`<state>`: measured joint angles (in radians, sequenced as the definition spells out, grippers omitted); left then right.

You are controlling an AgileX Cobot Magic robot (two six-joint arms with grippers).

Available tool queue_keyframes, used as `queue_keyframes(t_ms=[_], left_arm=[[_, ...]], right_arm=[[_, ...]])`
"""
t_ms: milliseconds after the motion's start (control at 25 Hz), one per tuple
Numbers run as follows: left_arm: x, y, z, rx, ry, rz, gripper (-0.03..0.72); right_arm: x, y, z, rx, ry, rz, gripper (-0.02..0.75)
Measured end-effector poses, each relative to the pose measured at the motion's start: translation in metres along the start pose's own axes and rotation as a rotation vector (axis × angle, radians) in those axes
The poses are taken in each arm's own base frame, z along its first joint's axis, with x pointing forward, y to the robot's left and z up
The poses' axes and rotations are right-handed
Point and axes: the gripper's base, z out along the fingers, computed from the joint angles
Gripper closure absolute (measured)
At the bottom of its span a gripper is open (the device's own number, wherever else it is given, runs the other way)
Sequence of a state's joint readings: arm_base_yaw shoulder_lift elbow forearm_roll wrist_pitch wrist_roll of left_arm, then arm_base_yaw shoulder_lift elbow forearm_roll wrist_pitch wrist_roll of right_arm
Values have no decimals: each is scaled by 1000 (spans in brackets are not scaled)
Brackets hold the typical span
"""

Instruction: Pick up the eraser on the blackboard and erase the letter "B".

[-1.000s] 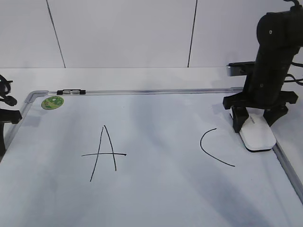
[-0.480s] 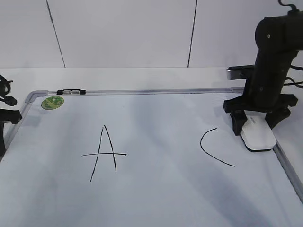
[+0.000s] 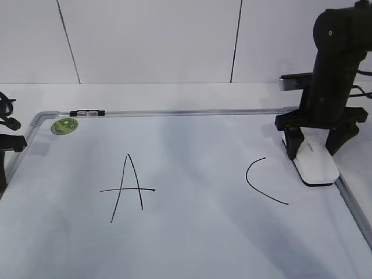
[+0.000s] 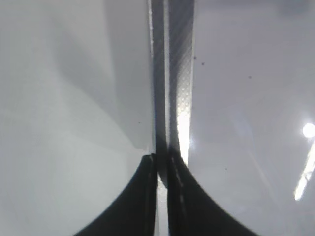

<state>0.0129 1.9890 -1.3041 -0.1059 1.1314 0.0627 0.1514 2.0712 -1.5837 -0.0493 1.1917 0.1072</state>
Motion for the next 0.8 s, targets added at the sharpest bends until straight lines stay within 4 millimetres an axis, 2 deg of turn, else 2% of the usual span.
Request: queue_keyframes(t_ms=[280,480,680,800], left_arm=[[0,0,0,0,0,0,676],[0,0,0,0,2,0,676],[0,0,0,0,4,0,676],[0,0,0,2,5,-1,675]], right_arm=[[-12,2,-22,-24,-69,10,98],[-13,5,-31,-67,-90,24,144],[-2,4,-68,-92,-175,28,178],[13,3,-96,-117,-234,33,181]])
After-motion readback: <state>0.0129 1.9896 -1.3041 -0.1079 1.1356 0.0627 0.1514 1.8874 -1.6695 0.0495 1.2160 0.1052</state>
